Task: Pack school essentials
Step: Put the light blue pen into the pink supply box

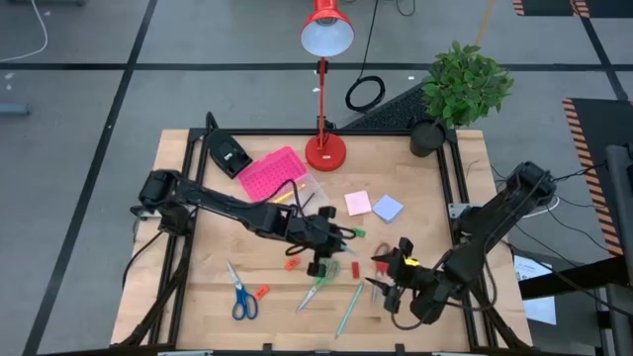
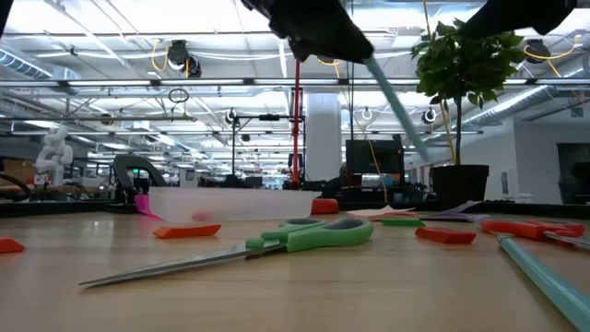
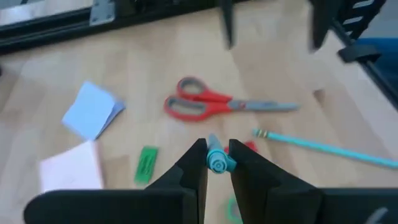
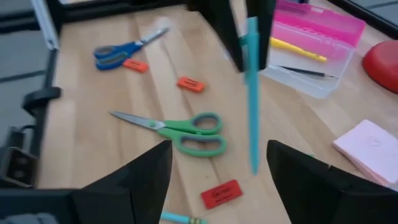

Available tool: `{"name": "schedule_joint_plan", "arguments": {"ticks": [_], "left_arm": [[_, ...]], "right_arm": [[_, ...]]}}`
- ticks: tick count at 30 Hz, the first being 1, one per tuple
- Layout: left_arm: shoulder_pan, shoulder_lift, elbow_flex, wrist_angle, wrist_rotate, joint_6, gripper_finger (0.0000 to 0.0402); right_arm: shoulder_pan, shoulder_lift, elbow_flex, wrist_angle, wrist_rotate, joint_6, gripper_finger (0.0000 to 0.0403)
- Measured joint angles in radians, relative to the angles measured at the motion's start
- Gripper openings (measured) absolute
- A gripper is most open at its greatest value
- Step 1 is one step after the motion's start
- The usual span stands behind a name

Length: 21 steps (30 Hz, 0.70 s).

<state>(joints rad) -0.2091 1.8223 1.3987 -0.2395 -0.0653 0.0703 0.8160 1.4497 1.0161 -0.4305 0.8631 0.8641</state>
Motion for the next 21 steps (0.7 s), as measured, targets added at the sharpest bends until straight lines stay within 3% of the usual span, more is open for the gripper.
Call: {"name": "schedule_joint_plan", "arguments": {"ticks": [11,17,21], "left_arm": [[0.019,-0.138,-0.034,-0.186,-0.195,-0.058,0.0062],[0.024,-0.275,-0.224,-0.087,-0.278,-0.118,0.0062],[0.041,-0.395,-0.390,0.064,-0.315,-0.153,0.0062]], "right_arm": [[0.023,-0.016,0.000,-0.025,0.002,-0.022,0.0215],[-0.013,-0.016,0.000,-0.027,0.003,-0.119,0.0200],[-0.045,-0.017,0.000,-0.022,0.003,-0.201,0.0194]]}}
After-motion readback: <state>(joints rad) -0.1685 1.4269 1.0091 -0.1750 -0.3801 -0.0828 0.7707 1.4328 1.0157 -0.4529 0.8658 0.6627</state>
